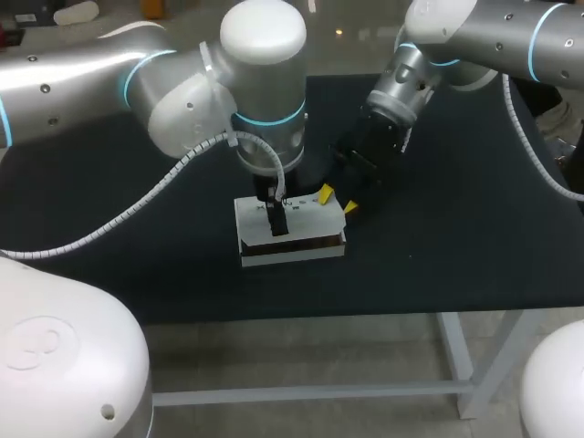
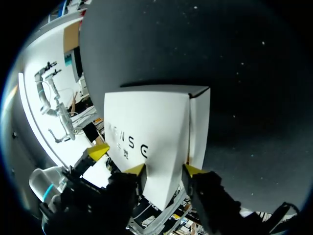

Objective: Assemble the packaging by folding the flat box into shape, placing the metal phone stand inside, and closing the box properly

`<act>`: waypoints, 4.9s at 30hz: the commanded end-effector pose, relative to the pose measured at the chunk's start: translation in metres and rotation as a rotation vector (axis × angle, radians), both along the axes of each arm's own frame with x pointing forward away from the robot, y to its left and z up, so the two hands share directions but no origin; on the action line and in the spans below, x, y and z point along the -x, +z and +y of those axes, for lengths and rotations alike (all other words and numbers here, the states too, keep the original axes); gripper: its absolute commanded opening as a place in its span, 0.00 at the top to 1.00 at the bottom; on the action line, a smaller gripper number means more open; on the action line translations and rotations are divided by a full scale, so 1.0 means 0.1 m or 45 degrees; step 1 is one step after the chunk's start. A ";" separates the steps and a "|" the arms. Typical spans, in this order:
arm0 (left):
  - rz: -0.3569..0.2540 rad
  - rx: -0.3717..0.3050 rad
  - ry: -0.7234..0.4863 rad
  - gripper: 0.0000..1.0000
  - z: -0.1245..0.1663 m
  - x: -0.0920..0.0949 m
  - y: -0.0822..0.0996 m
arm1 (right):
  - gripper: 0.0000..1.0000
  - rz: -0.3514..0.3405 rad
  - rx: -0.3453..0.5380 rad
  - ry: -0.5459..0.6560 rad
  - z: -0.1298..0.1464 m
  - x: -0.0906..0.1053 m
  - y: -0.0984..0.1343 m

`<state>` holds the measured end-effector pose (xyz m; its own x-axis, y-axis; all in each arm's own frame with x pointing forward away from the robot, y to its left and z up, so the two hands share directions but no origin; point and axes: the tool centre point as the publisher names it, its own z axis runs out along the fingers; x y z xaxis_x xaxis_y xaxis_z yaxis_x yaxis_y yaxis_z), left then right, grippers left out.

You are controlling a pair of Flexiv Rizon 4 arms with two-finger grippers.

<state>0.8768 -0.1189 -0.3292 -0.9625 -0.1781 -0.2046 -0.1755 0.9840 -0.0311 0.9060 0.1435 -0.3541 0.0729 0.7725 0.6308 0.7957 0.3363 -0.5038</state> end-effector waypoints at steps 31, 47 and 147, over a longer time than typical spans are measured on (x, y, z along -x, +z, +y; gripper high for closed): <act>-0.146 -0.018 0.028 0.62 -0.09 0.02 -0.09 | 0.51 0.004 0.000 0.004 0.01 -0.01 0.00; -0.163 0.001 0.025 0.65 -0.10 0.08 -0.14 | 0.51 0.004 0.000 0.004 0.01 -0.01 0.00; -0.116 0.014 0.009 0.58 -0.11 0.15 -0.32 | 1.00 -0.232 -0.031 0.026 -0.04 0.40 0.15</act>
